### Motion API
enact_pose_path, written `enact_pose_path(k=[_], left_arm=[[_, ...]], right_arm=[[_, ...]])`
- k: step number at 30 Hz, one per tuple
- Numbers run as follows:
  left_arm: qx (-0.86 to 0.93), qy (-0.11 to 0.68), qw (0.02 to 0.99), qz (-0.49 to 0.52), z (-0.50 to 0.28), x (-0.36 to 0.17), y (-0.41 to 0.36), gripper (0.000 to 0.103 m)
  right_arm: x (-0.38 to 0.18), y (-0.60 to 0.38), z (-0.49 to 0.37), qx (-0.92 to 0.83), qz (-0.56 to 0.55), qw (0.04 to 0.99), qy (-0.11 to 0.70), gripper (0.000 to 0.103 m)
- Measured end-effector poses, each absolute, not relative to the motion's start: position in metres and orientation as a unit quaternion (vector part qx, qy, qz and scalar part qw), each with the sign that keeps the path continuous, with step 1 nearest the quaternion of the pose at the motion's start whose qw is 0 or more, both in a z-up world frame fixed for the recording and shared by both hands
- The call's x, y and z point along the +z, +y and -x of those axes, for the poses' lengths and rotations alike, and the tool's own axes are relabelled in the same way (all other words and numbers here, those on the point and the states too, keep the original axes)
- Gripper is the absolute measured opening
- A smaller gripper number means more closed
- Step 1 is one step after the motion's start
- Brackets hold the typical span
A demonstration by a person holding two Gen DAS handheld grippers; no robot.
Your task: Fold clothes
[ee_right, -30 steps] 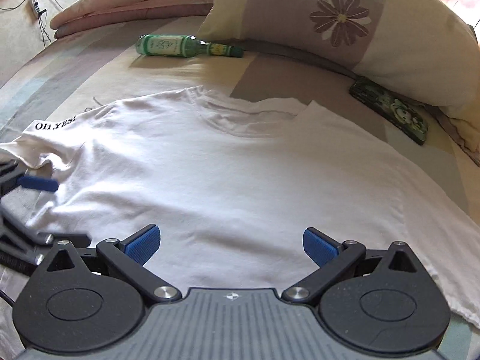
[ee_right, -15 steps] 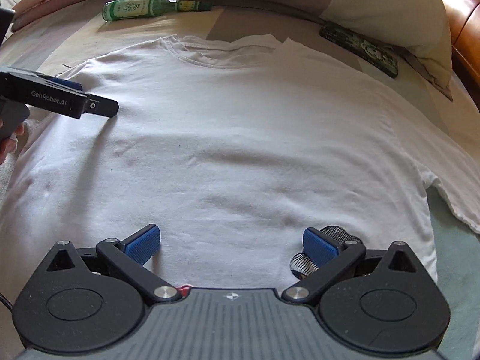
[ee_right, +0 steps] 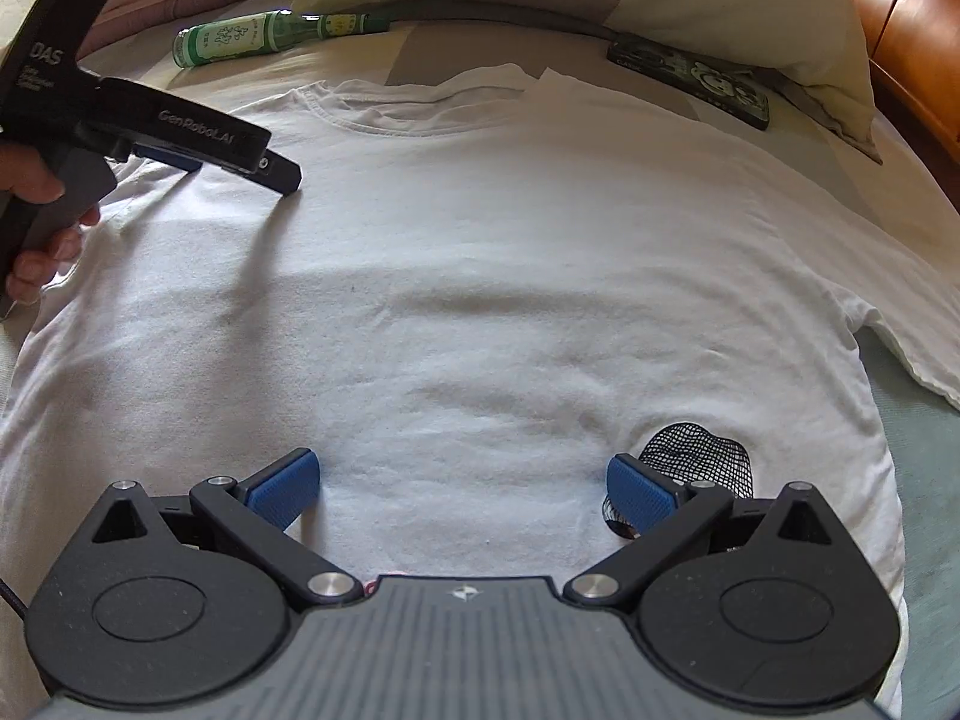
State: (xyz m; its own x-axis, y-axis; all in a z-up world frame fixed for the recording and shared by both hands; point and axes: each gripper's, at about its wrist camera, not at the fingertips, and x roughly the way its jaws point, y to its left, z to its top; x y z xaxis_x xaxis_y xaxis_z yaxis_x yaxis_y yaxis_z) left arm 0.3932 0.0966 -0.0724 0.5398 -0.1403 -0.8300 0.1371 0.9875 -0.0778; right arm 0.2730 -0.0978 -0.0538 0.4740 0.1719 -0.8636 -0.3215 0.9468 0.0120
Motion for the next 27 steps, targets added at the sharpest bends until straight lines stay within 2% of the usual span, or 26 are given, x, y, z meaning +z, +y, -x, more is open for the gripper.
enact_pose_path(k=[5,13,16,19,23,27], left_arm=[[-0.060,0.484,0.873,-0.015,-0.425,-0.067,0.110,0.101],[-0.121,0.490,0.863,-0.019,-0.417,-0.059,0.082,0.102],[-0.089,0.492,0.865,-0.031,-0.429,-0.073,0.080,0.102],[-0.058,0.490,0.869,-0.022,-0.440,-0.066,0.087,0.102],[-0.065,0.474,0.878,-0.027,-0.425,-0.041,0.081,0.101],[-0.085,0.488,0.869,-0.019,-0.382,-0.042,0.063,0.101]], right_arm=[[-0.055,-0.100,-0.275,0.157,0.077,0.855,0.488,0.103],[-0.054,-0.101,-0.276,0.171,0.085,0.850,0.490,0.103],[-0.053,-0.102,-0.280,0.183,0.092,0.842,0.499,0.103],[-0.049,-0.107,-0.285,0.205,0.103,0.834,0.501,0.103],[-0.041,-0.118,-0.291,0.215,0.117,0.837,0.489,0.103],[-0.038,-0.130,-0.302,0.210,0.118,0.839,0.488,0.103]])
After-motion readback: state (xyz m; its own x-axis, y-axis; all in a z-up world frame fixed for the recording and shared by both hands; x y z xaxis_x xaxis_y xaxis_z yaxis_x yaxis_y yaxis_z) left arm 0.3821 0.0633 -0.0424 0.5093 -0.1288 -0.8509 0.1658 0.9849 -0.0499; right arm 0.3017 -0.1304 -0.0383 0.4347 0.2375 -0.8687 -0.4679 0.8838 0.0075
